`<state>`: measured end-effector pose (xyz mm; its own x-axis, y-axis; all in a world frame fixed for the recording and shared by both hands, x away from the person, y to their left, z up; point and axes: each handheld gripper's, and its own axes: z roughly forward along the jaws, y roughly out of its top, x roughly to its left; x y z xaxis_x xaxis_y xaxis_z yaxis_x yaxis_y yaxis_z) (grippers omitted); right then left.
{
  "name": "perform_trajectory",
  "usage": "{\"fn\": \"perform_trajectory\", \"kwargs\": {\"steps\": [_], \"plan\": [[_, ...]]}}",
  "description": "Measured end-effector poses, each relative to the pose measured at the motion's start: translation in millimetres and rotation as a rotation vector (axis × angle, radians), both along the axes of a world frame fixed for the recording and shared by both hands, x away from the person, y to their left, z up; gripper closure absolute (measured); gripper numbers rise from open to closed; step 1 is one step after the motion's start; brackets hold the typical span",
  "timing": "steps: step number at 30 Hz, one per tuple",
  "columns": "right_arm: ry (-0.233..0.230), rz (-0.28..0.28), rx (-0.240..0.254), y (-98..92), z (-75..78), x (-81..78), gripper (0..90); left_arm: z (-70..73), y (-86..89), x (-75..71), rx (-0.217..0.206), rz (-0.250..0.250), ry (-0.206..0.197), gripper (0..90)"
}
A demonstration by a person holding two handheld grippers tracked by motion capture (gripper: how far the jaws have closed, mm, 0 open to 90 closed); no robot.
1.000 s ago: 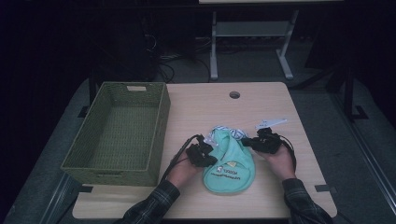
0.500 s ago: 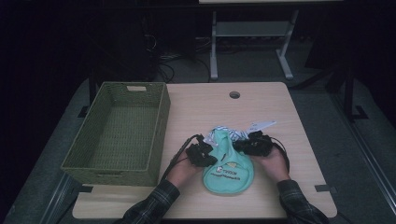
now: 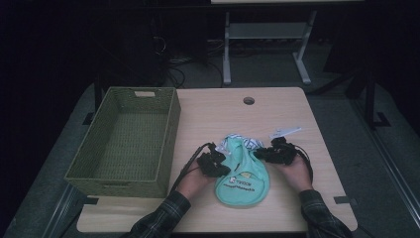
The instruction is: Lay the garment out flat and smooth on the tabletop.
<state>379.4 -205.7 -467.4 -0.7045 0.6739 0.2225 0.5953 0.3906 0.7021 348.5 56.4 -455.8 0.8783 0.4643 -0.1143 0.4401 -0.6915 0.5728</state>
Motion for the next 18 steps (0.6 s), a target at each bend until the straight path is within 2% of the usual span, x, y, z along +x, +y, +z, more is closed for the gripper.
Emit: {"fn": "perform_trajectory", "kwargs": {"steps": [3, 5, 7, 9, 12, 18], "plan": [[0.008, 0.015, -0.030, 9.3, -4.6, -0.7, 72.6, 0.1, -0.1, -0.1, 0.002, -0.002, -0.003, 86.6], [-0.004, 0.029, -0.033, 13.3, -5.8, -1.8, 80.7, 0.5, 0.0, 0.0, 0.011, -0.009, -0.005, 86.6], [-0.019, 0.034, -0.060, 17.2, -4.9, -4.0, 88.6, 0.5, 0.1, 0.1, 0.010, -0.009, -0.005, 86.6], [-0.038, 0.040, -0.080, 18.7, -4.1, -5.4, 89.7, 0.4, 0.2, 0.2, 0.009, -0.009, -0.004, 86.6], [-0.055, 0.015, -0.094, 15.4, 0.1, -5.7, 90.0, 0.5, 0.2, 0.3, 0.011, -0.011, -0.008, 86.6], [-0.083, -0.061, -0.126, -5.3, 5.9, -2.2, 90.0, 0.3, 0.1, -0.1, 0.008, -0.006, -0.005, 86.7]]}}
